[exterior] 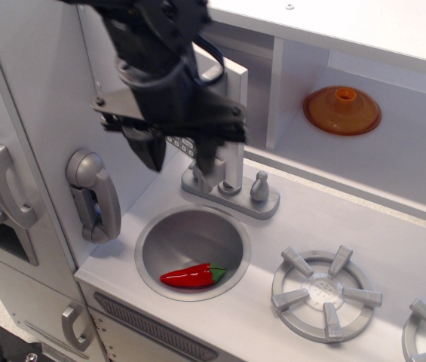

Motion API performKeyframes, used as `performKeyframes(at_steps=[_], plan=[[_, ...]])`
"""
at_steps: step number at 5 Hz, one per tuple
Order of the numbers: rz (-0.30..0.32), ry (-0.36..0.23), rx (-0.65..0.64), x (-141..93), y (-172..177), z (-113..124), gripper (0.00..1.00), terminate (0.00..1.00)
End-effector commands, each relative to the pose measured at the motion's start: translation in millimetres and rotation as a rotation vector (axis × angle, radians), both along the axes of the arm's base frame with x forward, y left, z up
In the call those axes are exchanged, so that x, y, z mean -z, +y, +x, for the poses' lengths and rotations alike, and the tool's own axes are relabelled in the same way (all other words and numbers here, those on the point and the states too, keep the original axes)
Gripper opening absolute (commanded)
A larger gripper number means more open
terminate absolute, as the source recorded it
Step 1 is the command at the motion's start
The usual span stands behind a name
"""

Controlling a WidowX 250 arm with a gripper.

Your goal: Open microwave

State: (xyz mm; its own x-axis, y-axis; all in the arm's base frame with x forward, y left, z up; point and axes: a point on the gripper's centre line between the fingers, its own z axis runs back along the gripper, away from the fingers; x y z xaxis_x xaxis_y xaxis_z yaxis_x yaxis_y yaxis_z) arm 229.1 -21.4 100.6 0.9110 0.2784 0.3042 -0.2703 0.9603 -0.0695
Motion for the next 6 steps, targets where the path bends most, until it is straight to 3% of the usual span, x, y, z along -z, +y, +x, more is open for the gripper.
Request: performKeyframes(at_steps=[1,2,4,5,6], plan=[[-0.026,0.111,0.048,6.4,-50.4,5.3,1.00,0.00],[-0.036,0.162,0.078,2.3,-69.7,28.9,1.00,0.00],[-0.046,0.153,0.108,-33.4,-76.7,87.1,1.00,0.00],[-0.005,0.153,0.183,-43.4,-67.9,103.6,1.00,0.00],[0.020,0.160,0.224,-39.1,-54.8,109.5,1.00,0.00]])
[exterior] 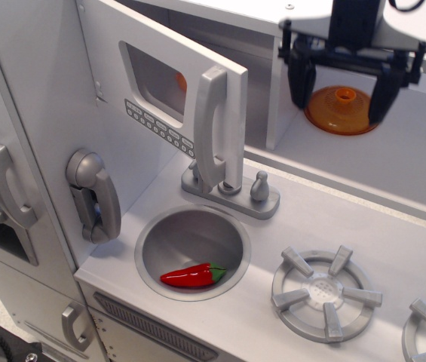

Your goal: Open microwave

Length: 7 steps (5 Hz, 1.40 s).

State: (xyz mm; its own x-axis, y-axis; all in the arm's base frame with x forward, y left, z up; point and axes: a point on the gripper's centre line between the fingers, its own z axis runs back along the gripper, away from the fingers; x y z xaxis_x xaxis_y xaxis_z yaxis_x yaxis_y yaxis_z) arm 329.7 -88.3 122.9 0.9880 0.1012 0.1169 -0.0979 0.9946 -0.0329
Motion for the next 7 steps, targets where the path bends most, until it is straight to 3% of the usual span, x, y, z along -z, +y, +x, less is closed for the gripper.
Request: performKeyframes(at_steps=[1,3,4,5,6,7], plan=[[0.015,-0.045,0.119,-9.3,25.1,3.5,1.00,0.00],[0.016,-0.034,0.150,6.2,52.8,-22.8,1.00,0.00],[0.015,-0.052,0.126,3.6,72.0,-40.7,1.00,0.00],[0.000,-0.031,0.134,5.7,91.1,-62.4,1.00,0.00],[0.015,-0.060,0.142,11.6,111.9,-85.5,1.00,0.00],[0.028,-0.048,0.136,20.6,129.1,-100.8,1.00,0.00]])
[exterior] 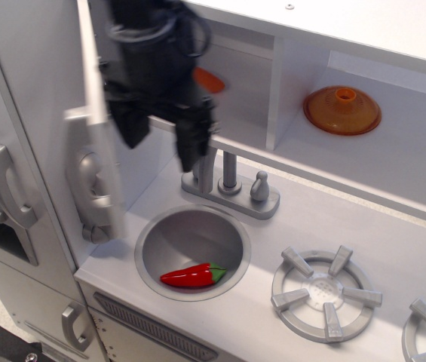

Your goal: Open microwave

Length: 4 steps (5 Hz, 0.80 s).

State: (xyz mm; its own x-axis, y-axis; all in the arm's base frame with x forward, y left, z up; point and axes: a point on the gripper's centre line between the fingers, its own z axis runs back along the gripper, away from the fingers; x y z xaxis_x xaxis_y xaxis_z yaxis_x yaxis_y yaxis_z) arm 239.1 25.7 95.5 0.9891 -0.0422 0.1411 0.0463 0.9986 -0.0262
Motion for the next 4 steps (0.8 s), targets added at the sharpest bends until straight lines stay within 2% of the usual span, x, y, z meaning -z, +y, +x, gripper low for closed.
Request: performKeyframes(at_steps=[1,2,3,4], plan=[[0.042,-0.038,-0.003,0.8,29.1,-23.4,1.00,0.00],[0.046,-0.043,0.003,0.8,36.2,-29.9,1.00,0.00],[0.004,-0.057,0.005,-12.5,29.5,-32.0,1.00,0.00],[-0.007,-0.070,-0.098,-29.4,30.8,-25.8,1.00,1.00]])
